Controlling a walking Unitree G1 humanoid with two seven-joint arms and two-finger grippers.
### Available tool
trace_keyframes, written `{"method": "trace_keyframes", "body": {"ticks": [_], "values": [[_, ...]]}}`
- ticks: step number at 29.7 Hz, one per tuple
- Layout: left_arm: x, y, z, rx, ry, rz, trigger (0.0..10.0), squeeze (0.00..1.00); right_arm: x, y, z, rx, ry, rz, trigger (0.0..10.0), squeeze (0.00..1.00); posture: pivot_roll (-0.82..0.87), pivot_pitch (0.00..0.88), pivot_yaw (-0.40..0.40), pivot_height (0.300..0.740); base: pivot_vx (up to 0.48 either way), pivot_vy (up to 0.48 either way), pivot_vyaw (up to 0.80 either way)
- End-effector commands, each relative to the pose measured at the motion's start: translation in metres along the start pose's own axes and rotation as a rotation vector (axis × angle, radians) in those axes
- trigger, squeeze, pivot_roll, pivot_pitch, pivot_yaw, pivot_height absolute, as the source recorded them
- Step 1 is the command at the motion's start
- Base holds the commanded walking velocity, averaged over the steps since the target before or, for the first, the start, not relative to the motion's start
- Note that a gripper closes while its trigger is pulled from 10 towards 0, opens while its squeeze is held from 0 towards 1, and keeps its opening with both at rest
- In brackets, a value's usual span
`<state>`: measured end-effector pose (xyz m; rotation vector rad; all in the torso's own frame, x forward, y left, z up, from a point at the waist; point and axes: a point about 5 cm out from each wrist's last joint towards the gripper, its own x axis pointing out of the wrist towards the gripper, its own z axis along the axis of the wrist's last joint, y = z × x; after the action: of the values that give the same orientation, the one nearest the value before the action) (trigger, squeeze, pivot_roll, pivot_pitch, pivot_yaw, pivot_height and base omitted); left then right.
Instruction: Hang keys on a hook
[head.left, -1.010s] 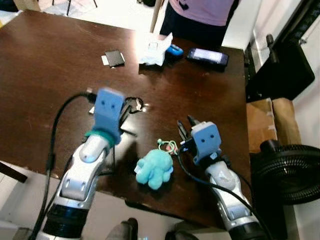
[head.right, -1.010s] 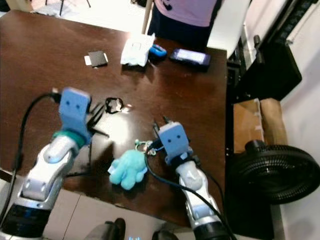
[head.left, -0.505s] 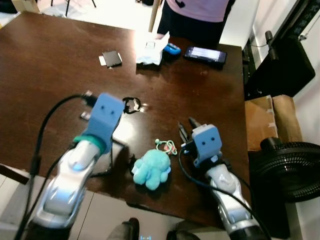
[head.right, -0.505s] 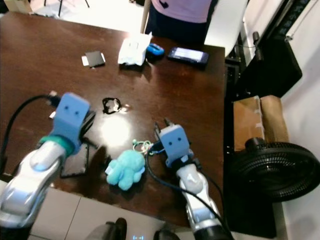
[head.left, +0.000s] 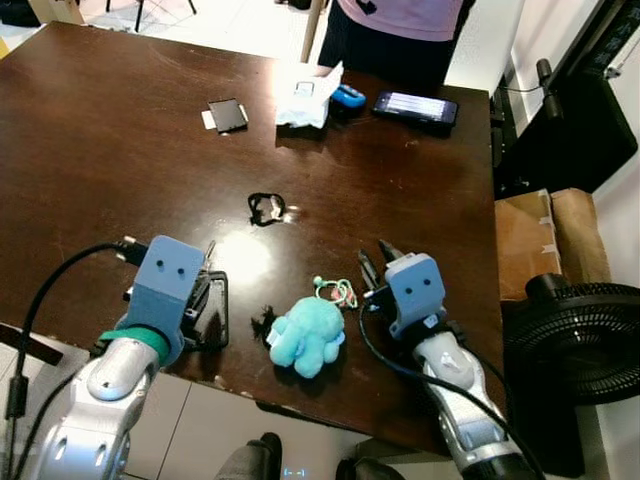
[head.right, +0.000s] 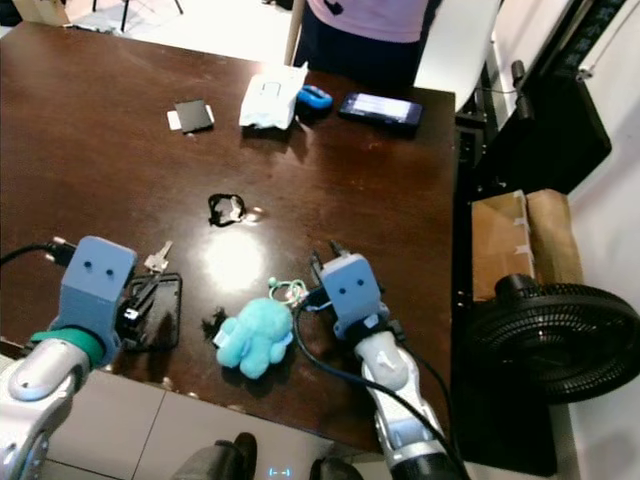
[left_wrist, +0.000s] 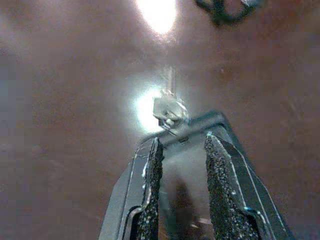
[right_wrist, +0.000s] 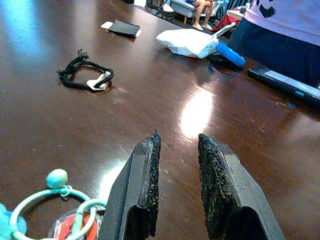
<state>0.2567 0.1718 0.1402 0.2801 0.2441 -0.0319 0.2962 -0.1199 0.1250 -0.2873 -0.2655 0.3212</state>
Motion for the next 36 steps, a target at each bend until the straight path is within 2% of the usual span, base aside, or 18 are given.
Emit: {"method": "trace_keyframes", "body": {"ticks": [1,7,11,17,18,19,20,21,23,24,25,26,27,30,31,36], "values": [[0.006,0.0,-0.007,0.004,0.037,0.038,10.0,0.0,-0.004,0.005,-0.006,0.008,0.026,0.021,10.0,0.0,0.09,0.152,0.079,0.74,0.0,0.0,0.0],[0.014,-0.001,-0.012,0.013,0.08,0.072,10.0,0.0,-0.005,0.004,-0.007,0.006,0.029,0.019,10.0,0.0,0.08,0.154,0.082,0.74,0.0,0.0,0.0],[0.017,-0.005,-0.023,-0.036,0.16,0.085,10.0,0.0,-0.008,0.001,-0.008,0.0,0.034,0.01,10.0,0.0,0.06,0.145,0.087,0.74,0.0,0.0,0.0],[0.017,-0.007,-0.026,-0.08,0.183,0.078,10.0,0.0,-0.008,0.002,-0.008,-0.001,0.034,0.011,10.0,0.0,0.06,0.142,0.087,0.74,0.0,0.0,0.0],[0.017,-0.008,-0.024,-0.147,0.184,0.06,10.0,0.0,-0.007,0.002,-0.008,-0.001,0.034,0.012,10.0,0.0,0.06,0.138,0.086,0.74,0.0,0.0,0.0],[0.017,-0.008,-0.024,-0.147,0.184,0.06,10.0,0.0,-0.007,0.002,-0.008,-0.001,0.034,0.012,10.0,0.0,0.06,0.138,0.086,0.74,0.0,0.0,0.0],[0.018,-0.01,-0.016,-0.218,0.145,0.027,10.0,0.0,-0.007,0.002,-0.009,-0.002,0.035,0.013,10.0,0.0,0.06,0.135,0.083,0.74,0.0,0.0,0.0],[0.018,-0.01,-0.016,-0.218,0.145,0.027,10.0,0.0,-0.007,0.002,-0.009,-0.002,0.035,0.013,10.0,0.0,0.06,0.135,0.083,0.74,0.0,0.0,0.0],[0.018,-0.013,0.002,-0.305,0.042,-0.033,10.0,0.0,-0.006,0.002,-0.009,-0.003,0.036,0.017,10.0,0.0,0.07,0.131,0.081,0.74,0.0,0.0,0.0],[0.018,-0.015,0.012,-0.3,-0.015,-0.061,10.0,0.0,-0.006,0.003,-0.009,-0.003,0.034,0.021,10.0,0.0,0.07,0.131,0.081,0.74,0.0,0.0,0.0],[0.018,-0.015,0.012,-0.3,-0.015,-0.061,10.0,0.0,-0.006,0.003,-0.009,-0.003,0.034,0.021,10.0,0.0,0.07,0.131,0.081,0.74,0.0,0.0,0.0],[0.017,-0.019,0.021,-0.25,-0.068,-0.076,10.0,0.0,-0.005,0.004,-0.009,-0.003,0.032,0.026,10.0,0.0,0.07,0.131,0.081,0.74,0.0,0.0,0.0],[0.017,-0.021,0.022,-0.209,-0.08,-0.077,10.0,0.0,-0.005,0.004,-0.009,-0.003,0.032,0.026,10.0,0.0,0.07,0.126,0.08,0.74,0.0,0.0,0.0],[0.017,-0.022,0.022,-0.184,-0.083,-0.074,10.0,0.0,-0.004,0.004,-0.009,-0.004,0.032,0.026,10.0,0.0,0.07,0.126,0.08,0.74,0.0,0.0,0.0],[0.02,-0.027,0.015,-0.102,-0.059,-0.046,10.0,0.0,-0.005,0.004,-0.009,-0.004,0.033,0.029,10.0,0.0,0.06,0.126,0.079,0.74,0.0,0.0,0.0],[0.025,-0.031,0.006,-0.053,-0.033,-0.014,10.0,0.0,-0.006,0.005,-0.01,-0.005,0.035,0.034,10.0,0.0,0.06,0.127,0.078,0.74,0.0,0.0,0.0]]}}
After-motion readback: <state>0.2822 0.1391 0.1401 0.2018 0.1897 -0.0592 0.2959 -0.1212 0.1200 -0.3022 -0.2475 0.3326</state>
